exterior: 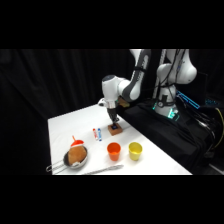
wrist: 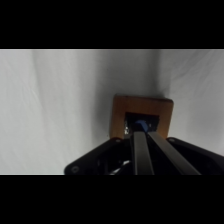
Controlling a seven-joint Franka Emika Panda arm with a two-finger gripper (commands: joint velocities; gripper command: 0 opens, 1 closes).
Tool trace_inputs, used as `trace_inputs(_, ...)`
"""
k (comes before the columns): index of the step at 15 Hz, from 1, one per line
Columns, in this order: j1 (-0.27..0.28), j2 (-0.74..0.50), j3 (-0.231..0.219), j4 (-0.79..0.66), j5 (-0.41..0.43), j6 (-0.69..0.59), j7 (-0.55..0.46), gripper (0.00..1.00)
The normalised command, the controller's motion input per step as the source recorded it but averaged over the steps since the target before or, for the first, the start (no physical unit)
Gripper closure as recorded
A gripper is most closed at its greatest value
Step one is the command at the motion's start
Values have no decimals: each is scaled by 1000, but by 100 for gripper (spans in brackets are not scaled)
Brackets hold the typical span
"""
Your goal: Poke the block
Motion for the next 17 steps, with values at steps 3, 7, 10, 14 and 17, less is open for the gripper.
trace_inputs(3,23,-516,-69,-64,-52,-458,-67,100)
trace_inputs(7,28,-462,-53,-1,-43,-454,-61,58)
trace_inputs(10,32,-350,-43,52,-30,-376,-53,32)
trace_inputs(14,40,-269,-31,90,-30,-344,0,2)
trace_inputs(17,47,-267,-17,46,-51,-237,60,0)
